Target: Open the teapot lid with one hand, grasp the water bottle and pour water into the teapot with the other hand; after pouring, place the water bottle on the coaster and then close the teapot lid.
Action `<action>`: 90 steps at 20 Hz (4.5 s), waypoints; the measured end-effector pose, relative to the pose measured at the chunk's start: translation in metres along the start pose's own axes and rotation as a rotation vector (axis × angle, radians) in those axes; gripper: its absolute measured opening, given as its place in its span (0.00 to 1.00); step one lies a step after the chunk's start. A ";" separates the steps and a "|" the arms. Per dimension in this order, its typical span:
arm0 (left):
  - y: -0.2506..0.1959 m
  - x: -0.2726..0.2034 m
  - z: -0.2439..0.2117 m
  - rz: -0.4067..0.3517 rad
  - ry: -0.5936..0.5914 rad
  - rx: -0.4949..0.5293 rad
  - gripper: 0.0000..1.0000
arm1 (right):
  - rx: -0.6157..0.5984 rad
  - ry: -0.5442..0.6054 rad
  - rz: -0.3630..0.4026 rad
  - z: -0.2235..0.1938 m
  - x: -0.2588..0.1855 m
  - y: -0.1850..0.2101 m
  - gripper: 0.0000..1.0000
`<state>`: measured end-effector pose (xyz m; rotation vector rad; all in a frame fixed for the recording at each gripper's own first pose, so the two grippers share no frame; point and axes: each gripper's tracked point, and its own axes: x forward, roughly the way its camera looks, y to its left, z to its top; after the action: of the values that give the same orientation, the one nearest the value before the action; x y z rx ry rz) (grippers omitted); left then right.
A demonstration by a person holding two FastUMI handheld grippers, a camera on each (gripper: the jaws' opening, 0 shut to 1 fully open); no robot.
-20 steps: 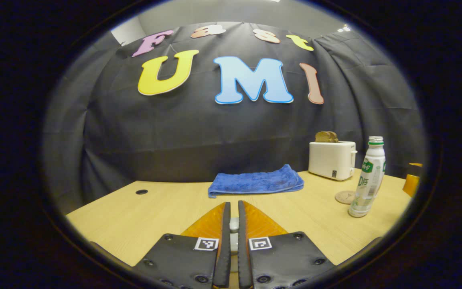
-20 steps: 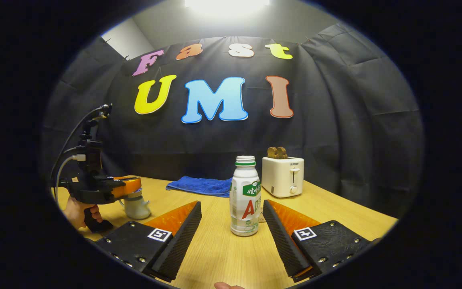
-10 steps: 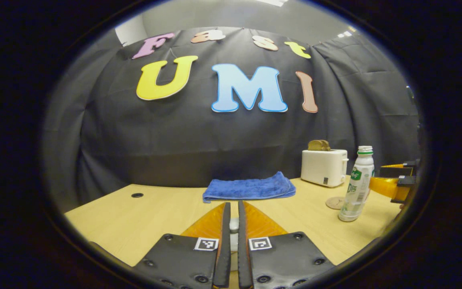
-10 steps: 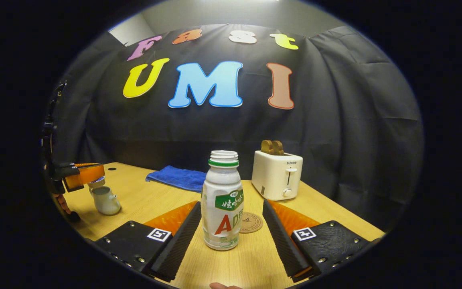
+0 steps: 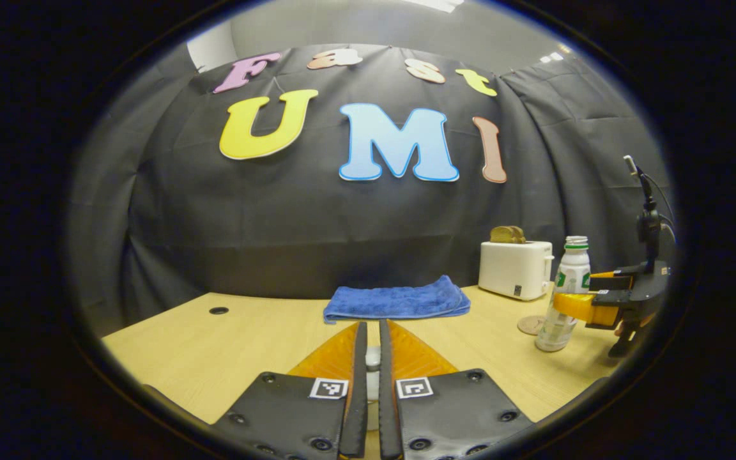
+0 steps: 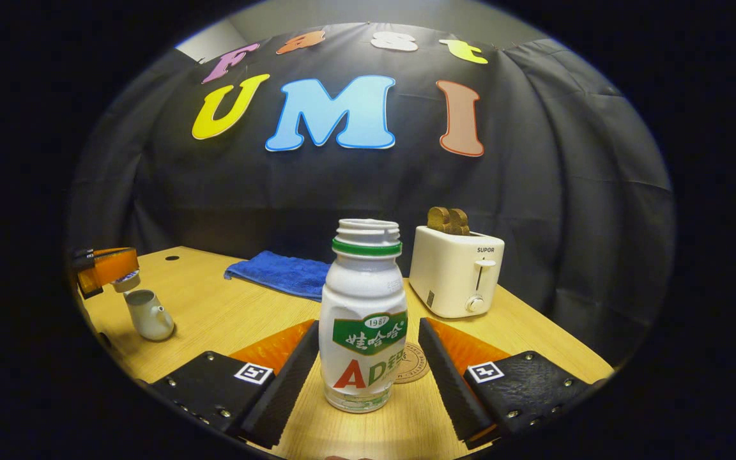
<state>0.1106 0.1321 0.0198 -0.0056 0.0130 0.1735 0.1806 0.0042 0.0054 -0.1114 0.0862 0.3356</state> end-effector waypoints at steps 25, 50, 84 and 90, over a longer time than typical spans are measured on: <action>-0.015 -0.162 0.006 -0.084 -0.034 0.029 0.18 | -0.235 -0.024 0.155 0.019 -0.029 0.087 0.71; 0.019 -0.222 0.001 -0.055 -0.102 0.023 0.18 | -1.064 -0.045 0.092 0.017 -0.001 0.175 0.71; 0.025 -0.232 -0.016 -0.048 -0.088 0.018 0.18 | -1.737 -0.205 -0.049 0.034 0.018 0.197 0.70; 0.026 -0.231 -0.016 -0.048 -0.084 0.023 0.18 | -1.778 -0.227 -0.069 0.041 0.019 0.198 0.70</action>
<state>-0.1220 0.1180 0.0066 0.0245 -0.0690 0.1253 0.1354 0.2011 0.0254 -1.8251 -0.4711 0.2648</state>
